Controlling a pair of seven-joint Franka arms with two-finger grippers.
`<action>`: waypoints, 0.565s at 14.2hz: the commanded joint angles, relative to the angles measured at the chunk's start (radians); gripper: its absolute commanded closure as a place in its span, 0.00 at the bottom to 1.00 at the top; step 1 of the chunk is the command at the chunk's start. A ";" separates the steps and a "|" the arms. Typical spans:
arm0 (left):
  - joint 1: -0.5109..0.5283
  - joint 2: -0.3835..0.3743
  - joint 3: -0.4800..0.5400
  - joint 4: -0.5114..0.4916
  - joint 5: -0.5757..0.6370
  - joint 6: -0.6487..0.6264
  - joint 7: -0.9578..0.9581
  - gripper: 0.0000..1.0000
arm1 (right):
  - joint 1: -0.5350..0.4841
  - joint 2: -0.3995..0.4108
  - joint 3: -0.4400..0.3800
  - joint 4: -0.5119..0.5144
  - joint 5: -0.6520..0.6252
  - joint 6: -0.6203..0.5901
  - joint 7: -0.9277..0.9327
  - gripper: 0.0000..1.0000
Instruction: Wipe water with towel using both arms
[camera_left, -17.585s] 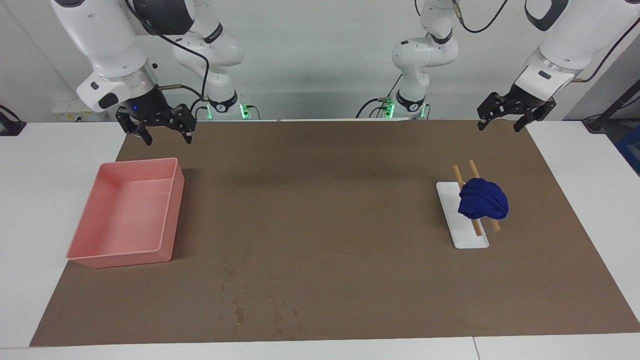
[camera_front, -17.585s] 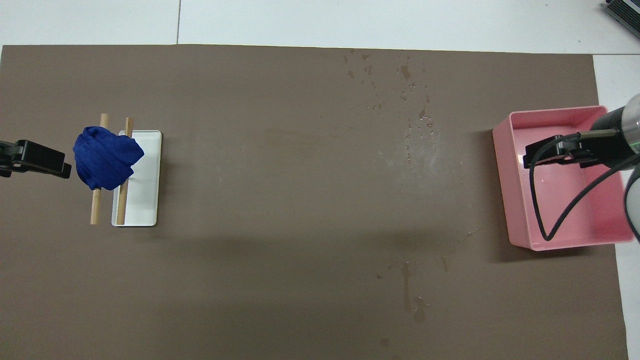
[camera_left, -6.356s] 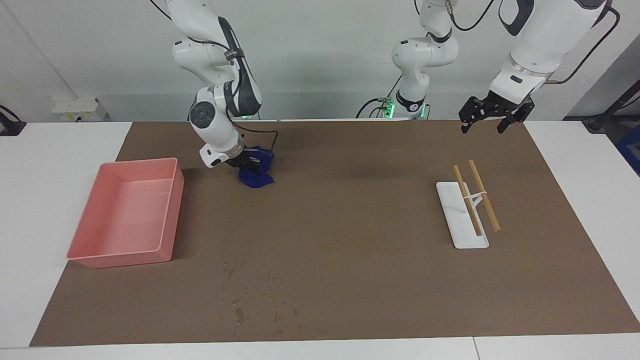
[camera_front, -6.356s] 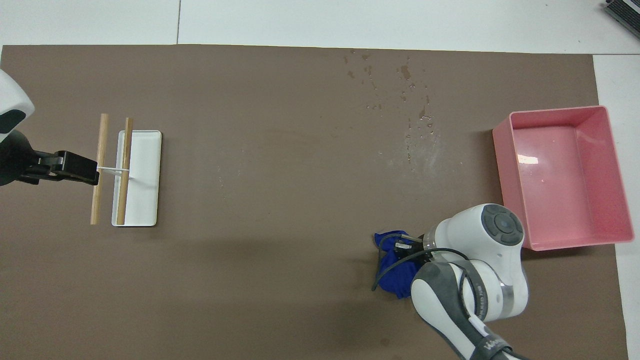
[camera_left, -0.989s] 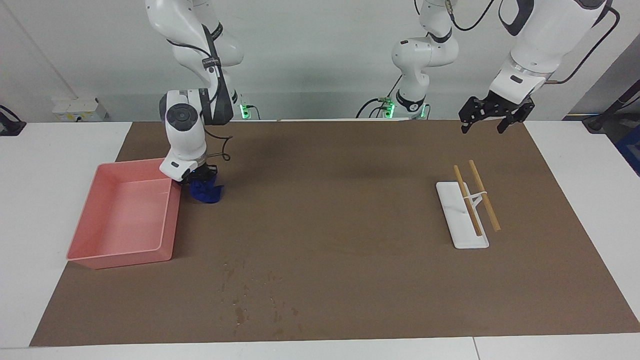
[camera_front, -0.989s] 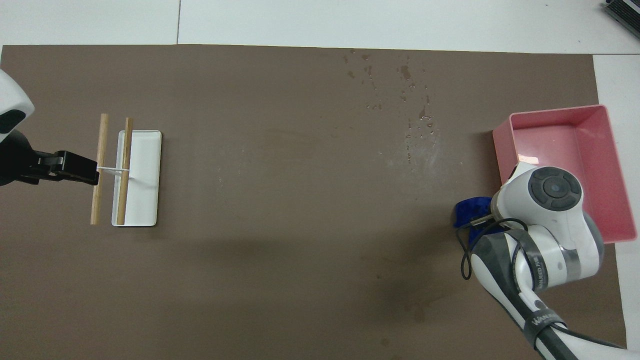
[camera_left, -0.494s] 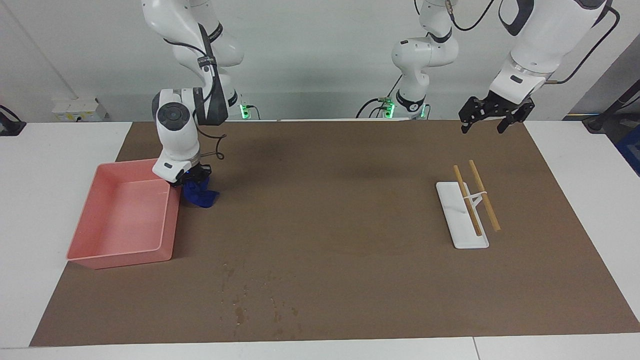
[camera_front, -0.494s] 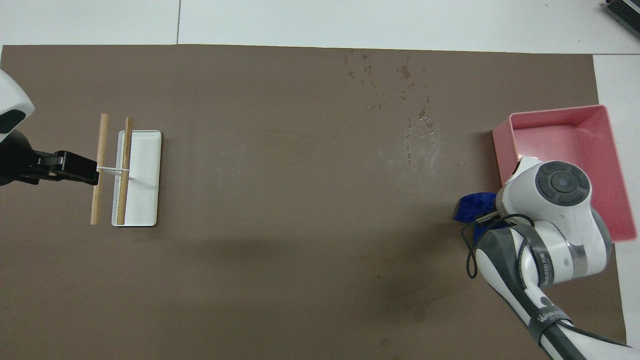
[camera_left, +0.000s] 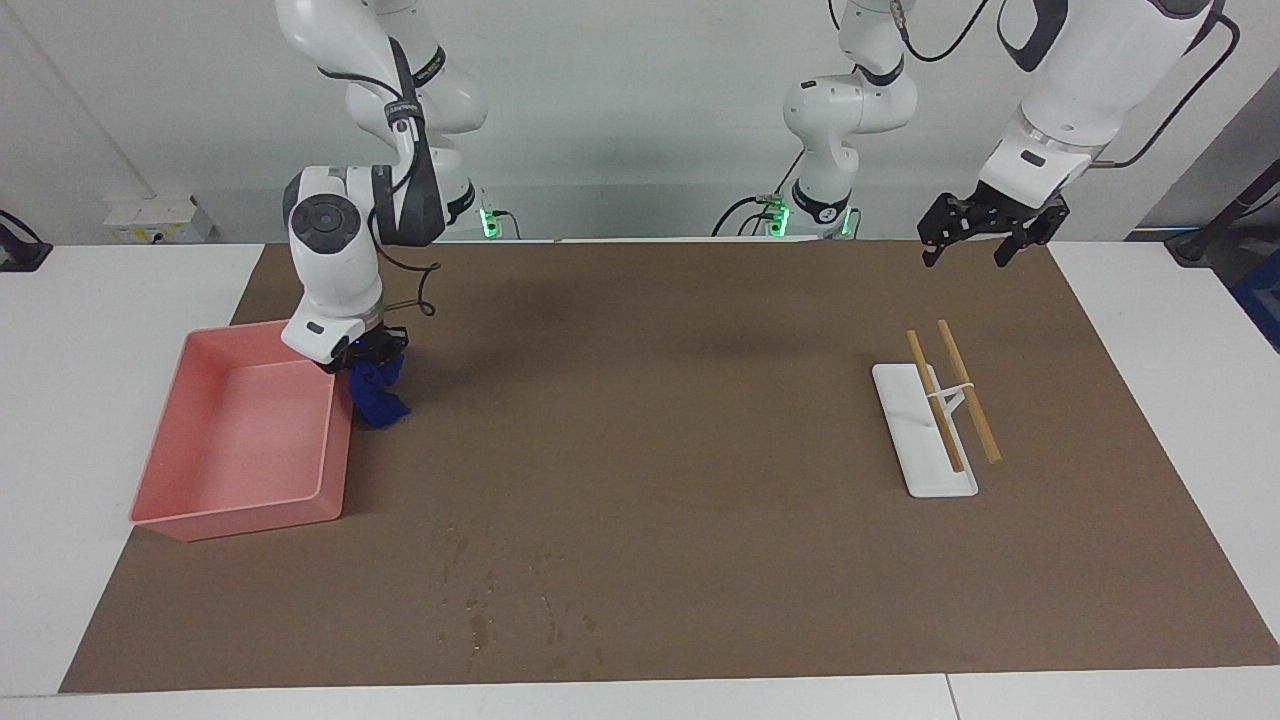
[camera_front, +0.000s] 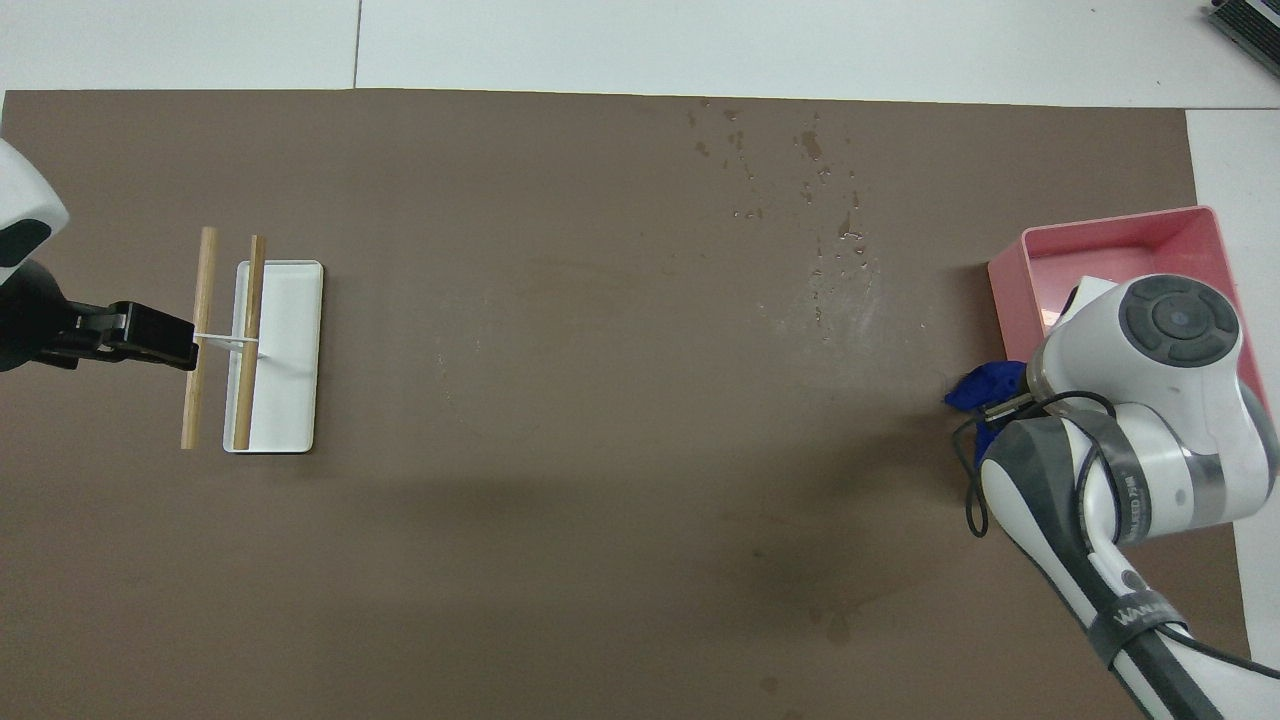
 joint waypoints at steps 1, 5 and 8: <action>0.008 -0.011 -0.004 -0.006 0.012 -0.013 0.003 0.00 | -0.002 0.018 0.007 0.116 -0.023 -0.115 -0.020 1.00; 0.006 -0.011 -0.004 -0.006 0.010 -0.014 0.003 0.00 | -0.004 0.014 0.007 0.234 -0.020 -0.258 -0.058 1.00; 0.008 -0.012 -0.004 -0.006 0.010 -0.013 0.003 0.00 | -0.022 0.009 -0.004 0.337 -0.017 -0.347 -0.157 1.00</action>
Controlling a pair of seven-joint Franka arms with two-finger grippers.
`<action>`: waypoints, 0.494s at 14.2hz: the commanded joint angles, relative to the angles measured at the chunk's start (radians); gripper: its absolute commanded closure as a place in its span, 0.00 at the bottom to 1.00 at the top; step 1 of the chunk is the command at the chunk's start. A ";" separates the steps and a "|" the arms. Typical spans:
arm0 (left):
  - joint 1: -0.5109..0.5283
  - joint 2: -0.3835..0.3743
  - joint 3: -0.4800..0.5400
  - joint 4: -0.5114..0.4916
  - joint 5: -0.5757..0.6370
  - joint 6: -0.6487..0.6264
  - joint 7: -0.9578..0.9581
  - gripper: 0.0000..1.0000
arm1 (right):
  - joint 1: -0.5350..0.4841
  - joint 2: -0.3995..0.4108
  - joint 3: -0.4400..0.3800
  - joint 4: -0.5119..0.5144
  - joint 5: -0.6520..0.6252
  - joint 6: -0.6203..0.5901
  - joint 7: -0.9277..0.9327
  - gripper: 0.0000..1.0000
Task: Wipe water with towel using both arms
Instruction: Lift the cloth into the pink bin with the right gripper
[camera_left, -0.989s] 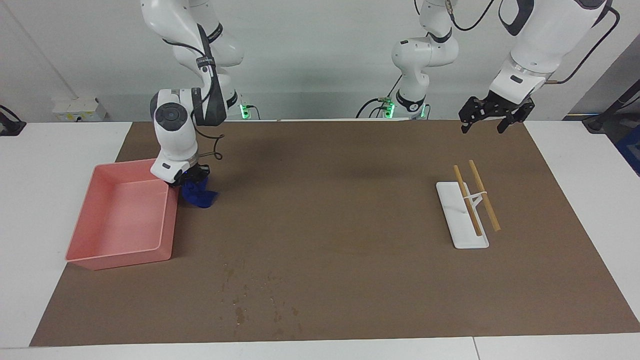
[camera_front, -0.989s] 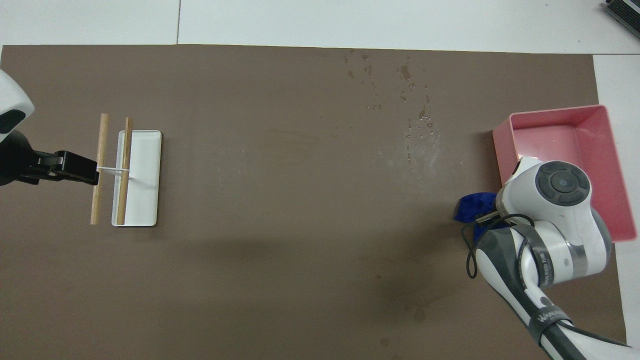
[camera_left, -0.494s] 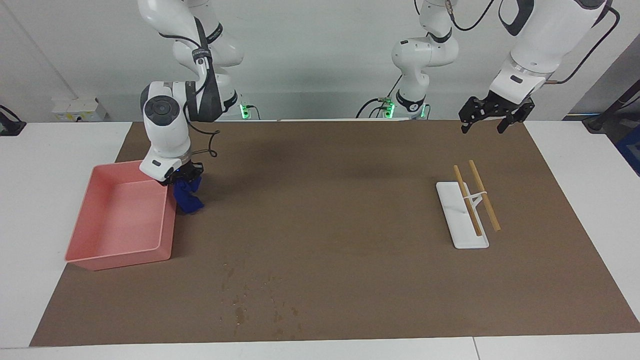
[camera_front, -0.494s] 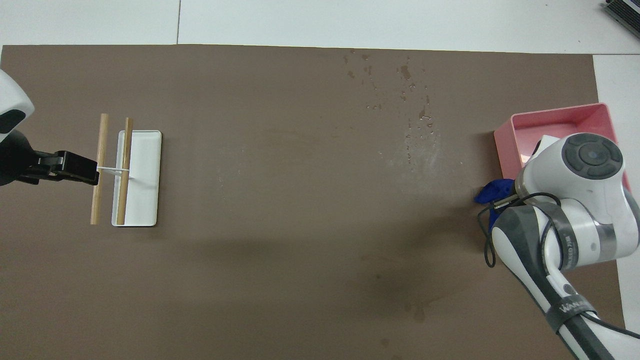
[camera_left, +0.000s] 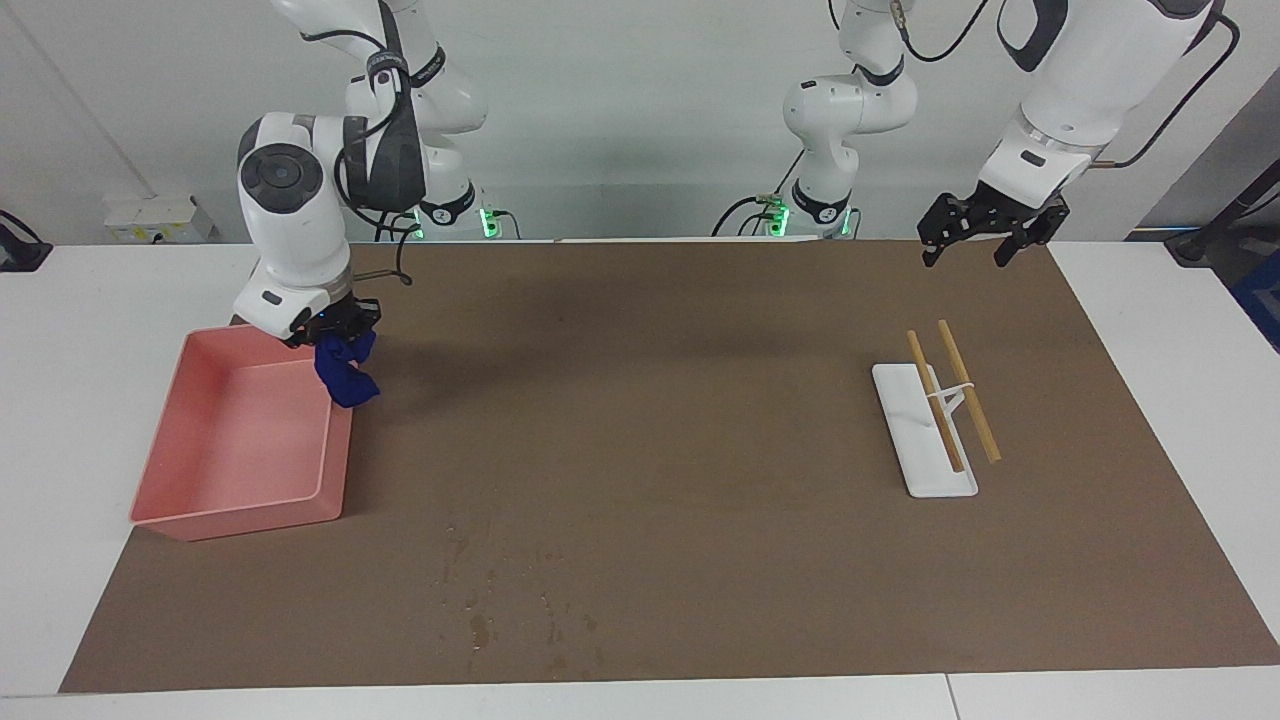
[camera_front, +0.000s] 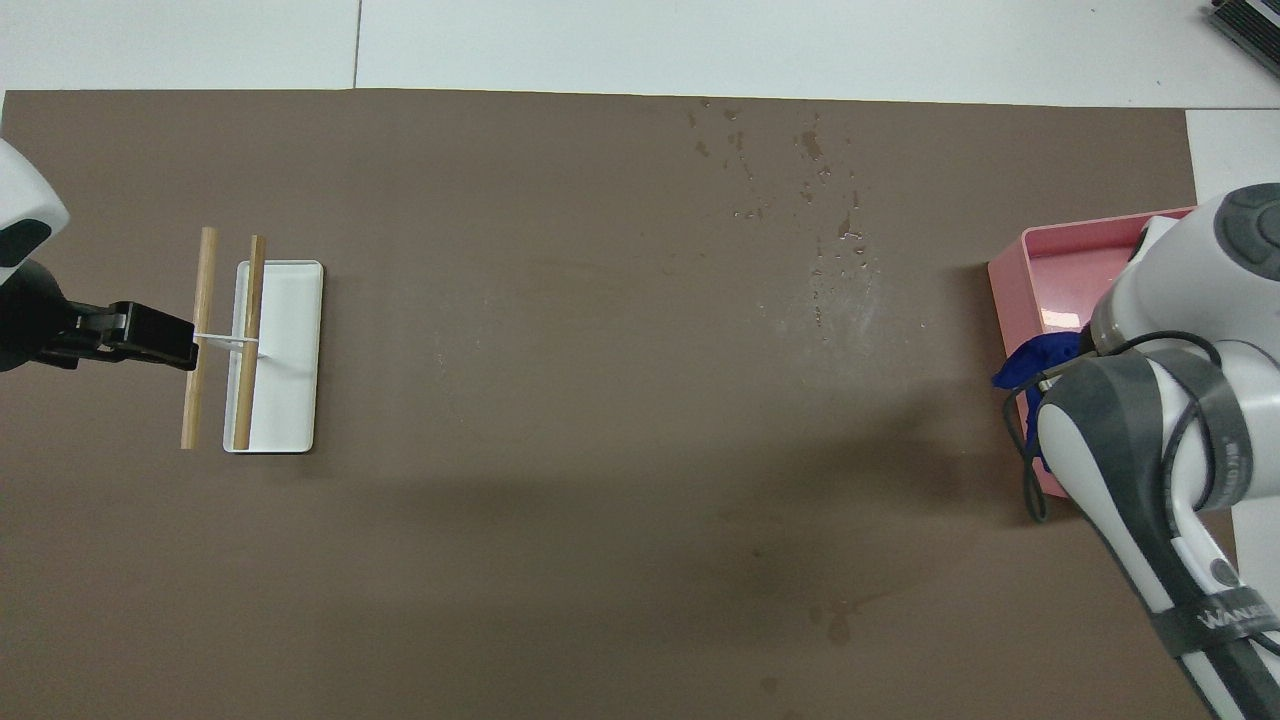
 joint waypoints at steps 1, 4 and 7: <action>0.006 -0.011 -0.004 -0.006 0.010 -0.013 0.003 0.00 | -0.033 0.008 -0.014 0.092 -0.017 -0.062 -0.121 1.00; 0.006 -0.011 -0.004 -0.006 0.010 -0.013 0.003 0.00 | -0.120 0.006 -0.019 0.090 -0.021 -0.043 -0.255 1.00; 0.008 -0.012 -0.004 -0.006 0.010 -0.014 0.003 0.00 | -0.182 0.005 -0.019 0.058 -0.021 0.045 -0.318 1.00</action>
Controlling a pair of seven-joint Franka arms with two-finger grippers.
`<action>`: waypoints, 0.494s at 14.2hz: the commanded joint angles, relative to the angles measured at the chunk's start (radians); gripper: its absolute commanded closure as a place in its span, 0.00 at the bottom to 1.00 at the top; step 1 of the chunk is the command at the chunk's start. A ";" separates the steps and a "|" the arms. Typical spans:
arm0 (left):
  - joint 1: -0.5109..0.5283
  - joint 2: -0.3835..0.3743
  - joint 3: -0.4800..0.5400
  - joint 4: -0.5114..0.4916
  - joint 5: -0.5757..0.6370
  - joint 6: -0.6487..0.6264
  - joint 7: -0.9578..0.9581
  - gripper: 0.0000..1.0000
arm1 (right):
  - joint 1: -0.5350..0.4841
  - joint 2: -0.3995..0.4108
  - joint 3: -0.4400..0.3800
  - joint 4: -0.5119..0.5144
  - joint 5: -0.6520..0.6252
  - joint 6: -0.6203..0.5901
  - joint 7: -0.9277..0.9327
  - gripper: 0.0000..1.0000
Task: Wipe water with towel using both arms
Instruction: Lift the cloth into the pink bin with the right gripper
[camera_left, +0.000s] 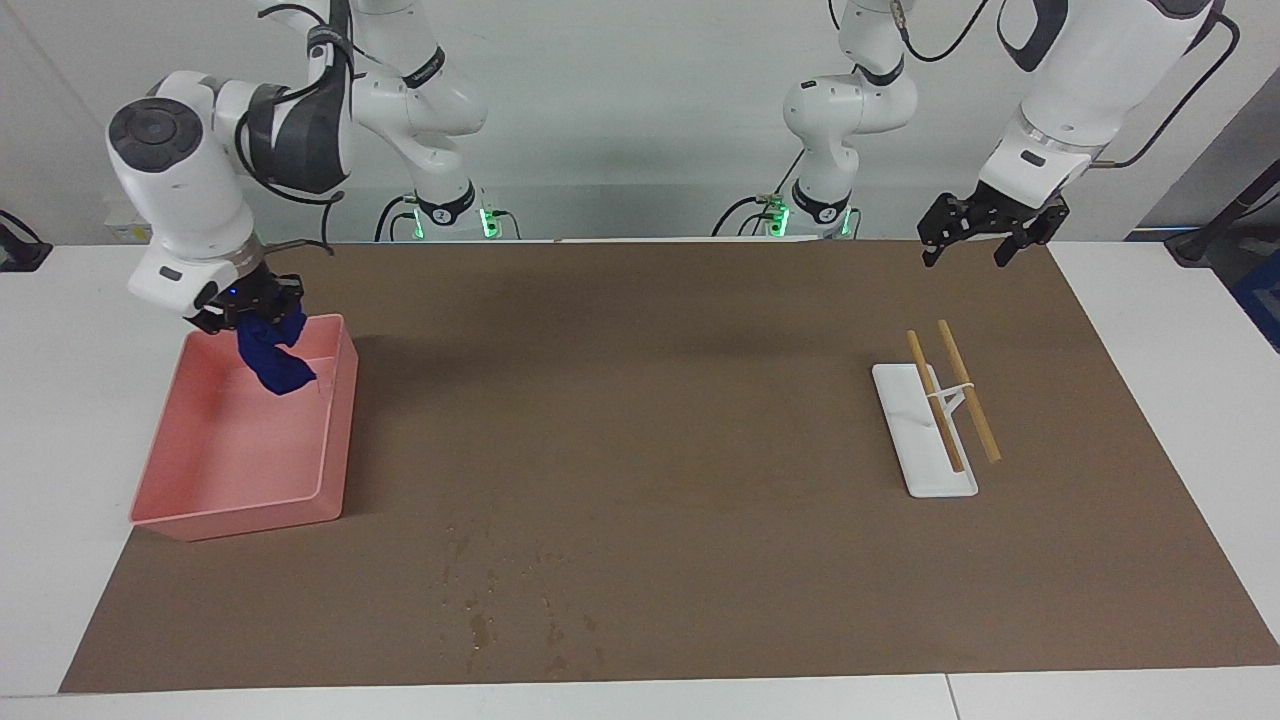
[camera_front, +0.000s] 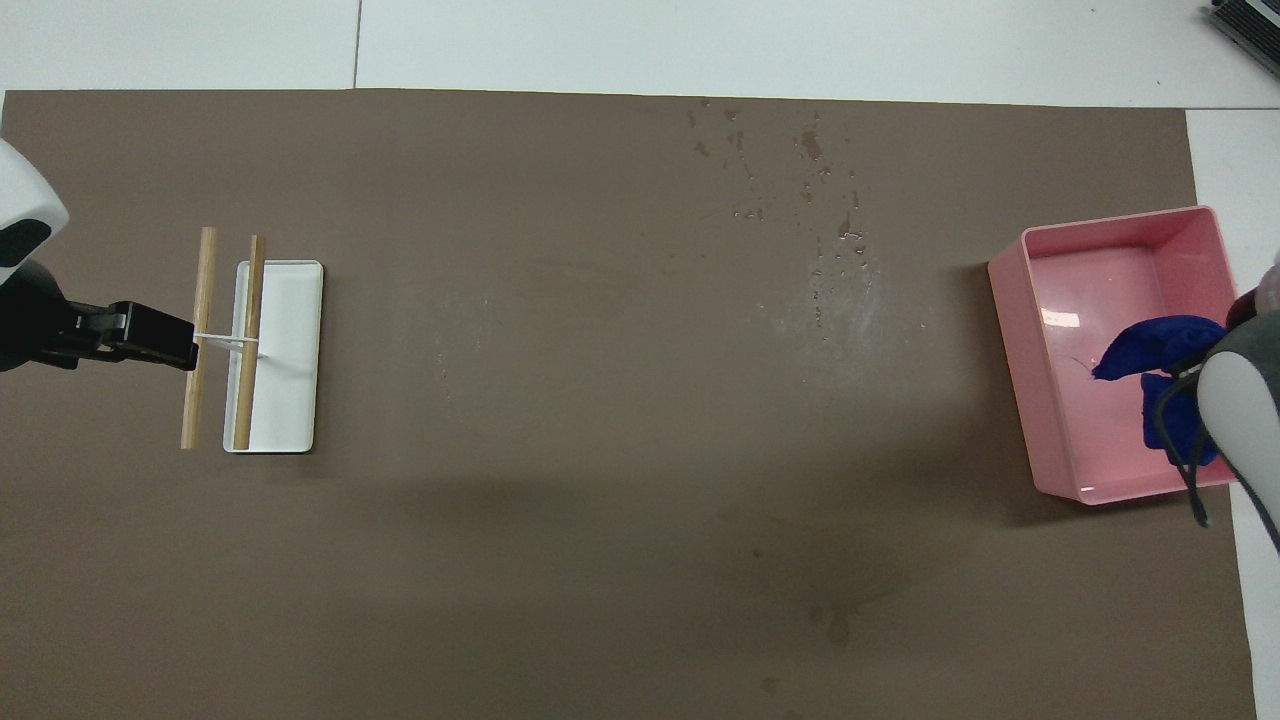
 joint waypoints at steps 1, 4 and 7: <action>0.008 -0.011 -0.004 -0.006 0.010 -0.014 0.003 0.00 | -0.031 0.001 0.010 -0.031 -0.021 0.076 -0.032 1.00; 0.008 -0.011 -0.004 -0.006 0.010 -0.014 0.003 0.00 | -0.056 0.036 0.010 -0.106 -0.020 0.255 -0.029 1.00; 0.008 -0.011 -0.004 -0.006 0.010 -0.013 0.003 0.00 | -0.045 0.083 0.010 -0.108 -0.018 0.346 -0.005 1.00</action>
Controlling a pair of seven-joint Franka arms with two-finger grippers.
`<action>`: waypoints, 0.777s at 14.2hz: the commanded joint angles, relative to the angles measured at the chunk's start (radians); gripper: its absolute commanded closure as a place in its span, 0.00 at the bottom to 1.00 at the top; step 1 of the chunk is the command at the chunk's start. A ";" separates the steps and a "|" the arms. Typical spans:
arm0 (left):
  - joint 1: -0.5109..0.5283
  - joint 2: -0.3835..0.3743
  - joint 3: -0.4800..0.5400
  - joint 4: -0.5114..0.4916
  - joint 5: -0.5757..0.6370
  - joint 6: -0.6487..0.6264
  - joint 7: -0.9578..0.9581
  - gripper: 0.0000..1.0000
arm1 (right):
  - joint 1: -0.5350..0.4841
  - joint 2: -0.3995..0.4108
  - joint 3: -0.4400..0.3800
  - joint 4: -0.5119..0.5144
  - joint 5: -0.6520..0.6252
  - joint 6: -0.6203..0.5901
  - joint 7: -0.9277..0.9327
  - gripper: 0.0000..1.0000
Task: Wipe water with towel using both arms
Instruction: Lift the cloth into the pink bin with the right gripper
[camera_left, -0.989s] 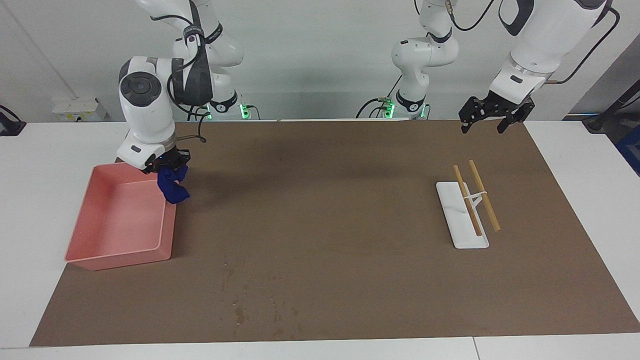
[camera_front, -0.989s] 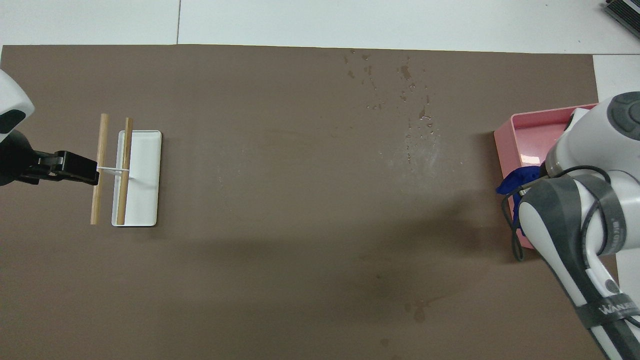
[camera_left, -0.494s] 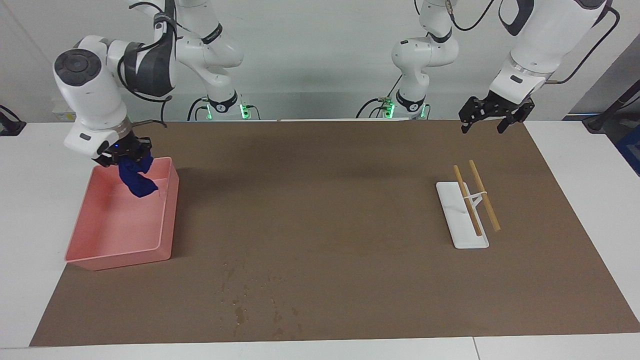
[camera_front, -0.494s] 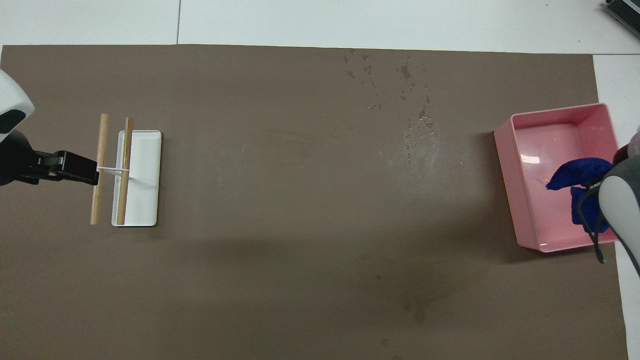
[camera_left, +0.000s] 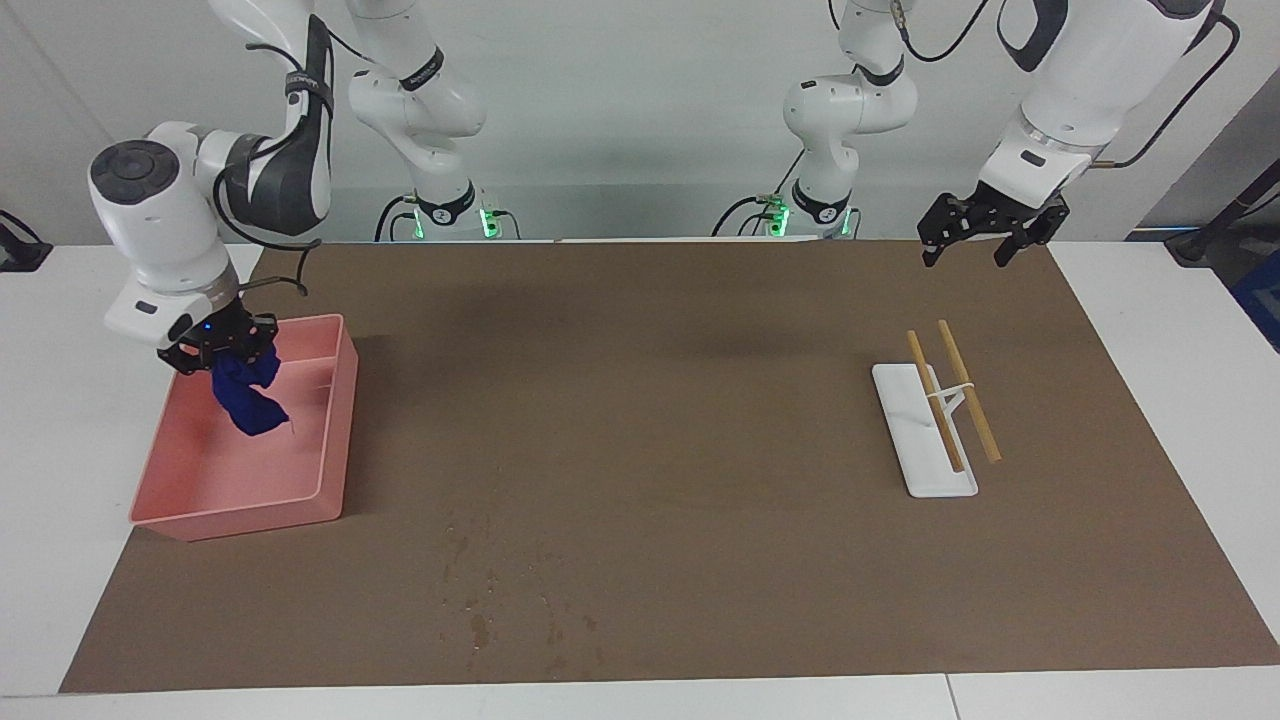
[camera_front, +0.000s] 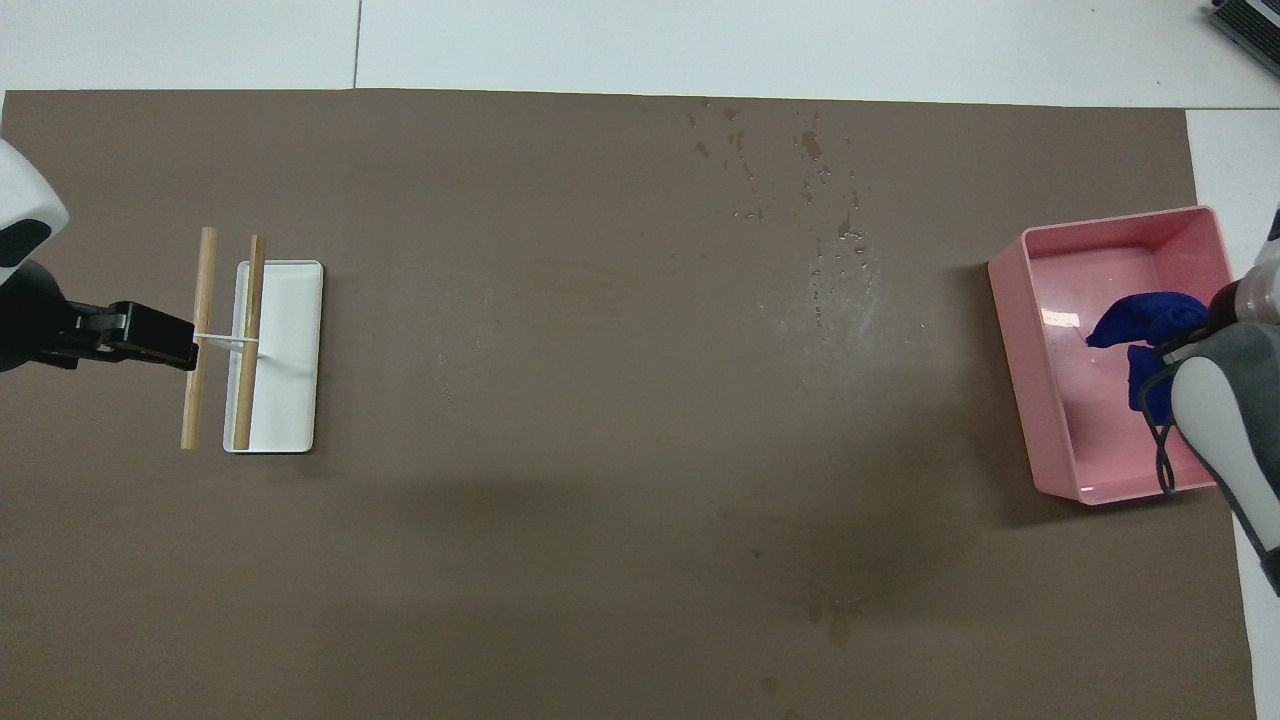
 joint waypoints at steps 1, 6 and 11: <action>0.006 -0.011 -0.004 -0.006 0.010 -0.013 0.003 0.00 | -0.011 0.026 0.011 -0.007 -0.017 0.072 0.019 1.00; 0.008 -0.012 -0.004 -0.006 0.010 -0.013 0.003 0.00 | -0.001 0.026 0.013 -0.013 -0.003 0.075 0.027 0.00; 0.008 -0.012 -0.004 -0.006 0.010 -0.013 0.003 0.00 | 0.003 -0.017 0.032 0.085 0.133 -0.070 0.055 0.00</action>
